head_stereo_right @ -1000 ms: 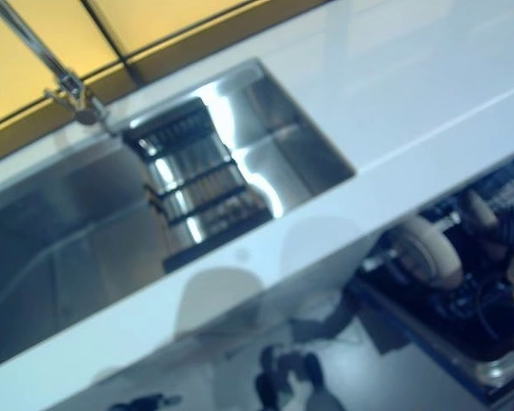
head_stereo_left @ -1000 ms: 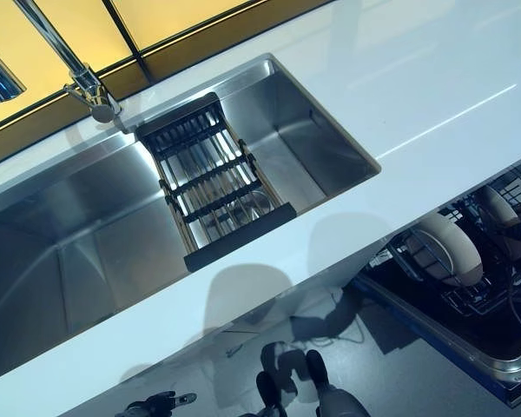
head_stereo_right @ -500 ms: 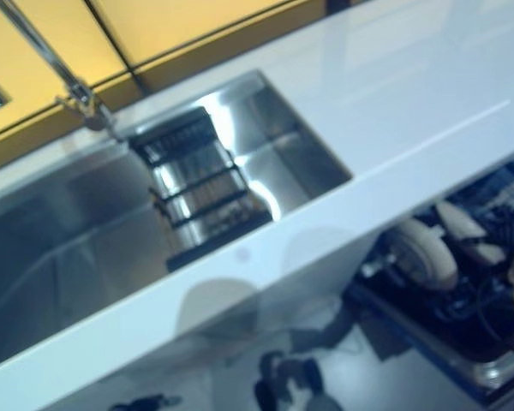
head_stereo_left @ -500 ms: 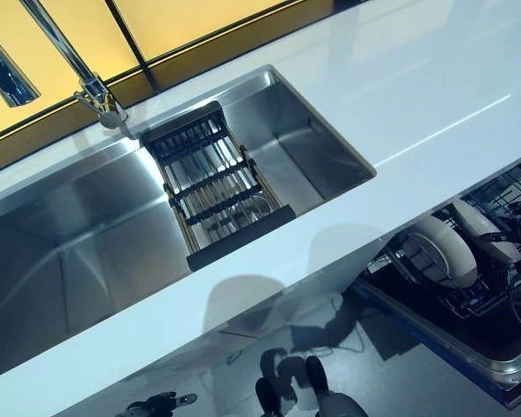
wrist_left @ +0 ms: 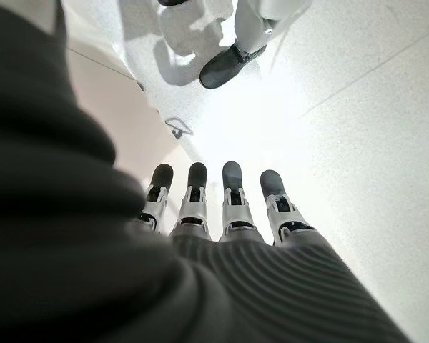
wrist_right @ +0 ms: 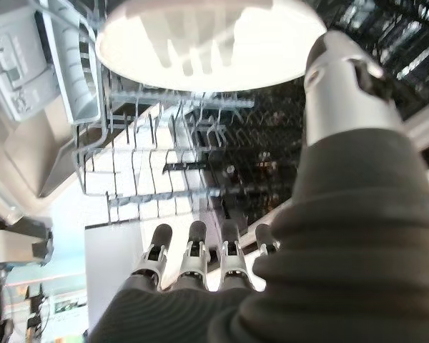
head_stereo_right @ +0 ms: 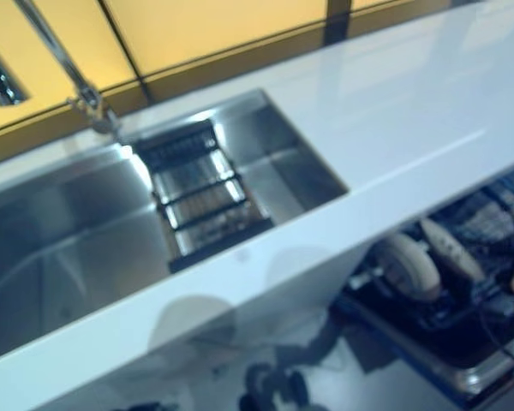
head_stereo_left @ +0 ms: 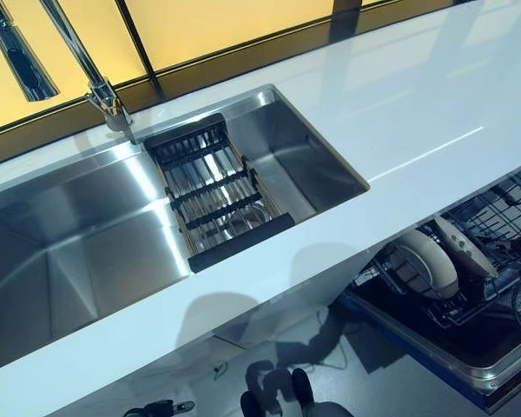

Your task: Take plates into dishwasher

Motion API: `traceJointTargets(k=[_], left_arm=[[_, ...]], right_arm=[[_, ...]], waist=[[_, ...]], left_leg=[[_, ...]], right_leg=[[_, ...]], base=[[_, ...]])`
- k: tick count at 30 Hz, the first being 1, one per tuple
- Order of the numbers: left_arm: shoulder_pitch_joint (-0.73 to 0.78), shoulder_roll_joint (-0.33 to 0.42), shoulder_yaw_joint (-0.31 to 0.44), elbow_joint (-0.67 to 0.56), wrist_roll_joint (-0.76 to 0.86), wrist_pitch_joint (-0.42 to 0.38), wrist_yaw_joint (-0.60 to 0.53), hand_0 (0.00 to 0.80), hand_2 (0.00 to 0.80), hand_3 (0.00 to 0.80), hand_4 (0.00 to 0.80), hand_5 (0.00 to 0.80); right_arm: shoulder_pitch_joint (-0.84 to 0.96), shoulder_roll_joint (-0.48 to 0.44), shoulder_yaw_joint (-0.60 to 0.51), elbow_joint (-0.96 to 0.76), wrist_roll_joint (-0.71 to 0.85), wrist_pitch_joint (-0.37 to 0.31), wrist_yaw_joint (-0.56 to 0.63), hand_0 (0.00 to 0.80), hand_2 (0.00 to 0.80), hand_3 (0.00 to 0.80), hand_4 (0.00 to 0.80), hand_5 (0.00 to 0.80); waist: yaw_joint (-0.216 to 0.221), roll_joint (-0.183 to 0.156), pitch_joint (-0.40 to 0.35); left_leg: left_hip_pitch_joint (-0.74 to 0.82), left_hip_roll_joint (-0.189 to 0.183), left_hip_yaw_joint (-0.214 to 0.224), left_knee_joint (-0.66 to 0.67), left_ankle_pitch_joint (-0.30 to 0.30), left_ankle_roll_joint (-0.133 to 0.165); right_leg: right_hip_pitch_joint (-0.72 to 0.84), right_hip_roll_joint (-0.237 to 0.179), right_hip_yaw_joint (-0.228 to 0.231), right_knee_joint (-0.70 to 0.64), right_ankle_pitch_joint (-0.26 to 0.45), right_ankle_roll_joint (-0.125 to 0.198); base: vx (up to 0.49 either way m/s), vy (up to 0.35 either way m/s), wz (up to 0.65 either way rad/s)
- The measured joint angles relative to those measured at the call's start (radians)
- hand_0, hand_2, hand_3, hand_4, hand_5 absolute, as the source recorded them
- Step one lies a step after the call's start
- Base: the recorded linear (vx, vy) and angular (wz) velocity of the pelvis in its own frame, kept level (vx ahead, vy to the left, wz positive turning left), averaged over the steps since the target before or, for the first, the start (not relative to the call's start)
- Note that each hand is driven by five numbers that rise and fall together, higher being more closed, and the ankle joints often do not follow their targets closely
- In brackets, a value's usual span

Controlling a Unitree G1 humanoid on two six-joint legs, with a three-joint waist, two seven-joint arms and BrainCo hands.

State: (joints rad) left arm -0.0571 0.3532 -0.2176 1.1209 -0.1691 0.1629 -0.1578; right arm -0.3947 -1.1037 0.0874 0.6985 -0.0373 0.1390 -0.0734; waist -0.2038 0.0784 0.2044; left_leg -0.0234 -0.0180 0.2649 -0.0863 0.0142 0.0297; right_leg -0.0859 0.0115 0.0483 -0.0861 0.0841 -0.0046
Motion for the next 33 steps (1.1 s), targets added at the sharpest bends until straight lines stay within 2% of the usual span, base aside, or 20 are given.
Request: traceJointTargets(k=[12,17,22,33], left_arm=[[0.018,0.002,0.014,0.052,0.039,0.020,0.002,0.000,0.000,0.000,0.000,0.000],[0.016,0.003,0.044,0.071,0.078,0.021,0.006,0.000,0.000,0.000,0.000,0.000],[0.021,0.002,0.044,0.084,0.078,0.027,0.014,0.000,0.000,0.000,0.000,0.000],[0.021,0.003,0.048,0.115,0.078,0.047,0.024,0.000,0.000,0.000,0.000,0.000]], right_arm=[[0.116,-0.050,-0.120,-0.033,0.000,0.027,0.012,0.000,0.000,0.000,0.000,0.000],[0.159,-0.050,-0.121,-0.066,0.000,0.027,0.014,0.000,0.000,0.000,0.000,0.000],[0.187,-0.050,-0.125,-0.066,0.000,0.027,0.017,0.000,0.000,0.000,0.000,0.000],[0.191,-0.050,-0.136,-0.069,0.000,0.021,0.023,0.000,0.000,0.000,0.000,0.000]], waist=[[-0.004,-0.078,-0.045],[-0.003,-0.108,-0.066],[-0.004,-0.118,-0.116],[-0.003,-0.129,-0.143]], left_leg=[[0.023,0.001,0.006,-0.002,-0.002,-0.001],[0.049,0.003,0.007,-0.005,-0.004,-0.003],[0.052,0.005,0.009,-0.005,-0.007,-0.005],[0.066,0.007,0.009,-0.005,-0.008,-0.005]], right_leg=[[0.020,0.003,0.014,-0.001,0.000,0.000],[0.046,0.005,0.016,-0.004,-0.002,0.003],[0.047,0.007,0.021,-0.004,-0.004,0.005],[0.061,0.010,0.023,-0.004,-0.004,0.005]], base=[[0.018,0.024,-0.02],[0.000,0.000,0.00],[0.008,0.012,-0.03],[0.000,0.000,0.00]])
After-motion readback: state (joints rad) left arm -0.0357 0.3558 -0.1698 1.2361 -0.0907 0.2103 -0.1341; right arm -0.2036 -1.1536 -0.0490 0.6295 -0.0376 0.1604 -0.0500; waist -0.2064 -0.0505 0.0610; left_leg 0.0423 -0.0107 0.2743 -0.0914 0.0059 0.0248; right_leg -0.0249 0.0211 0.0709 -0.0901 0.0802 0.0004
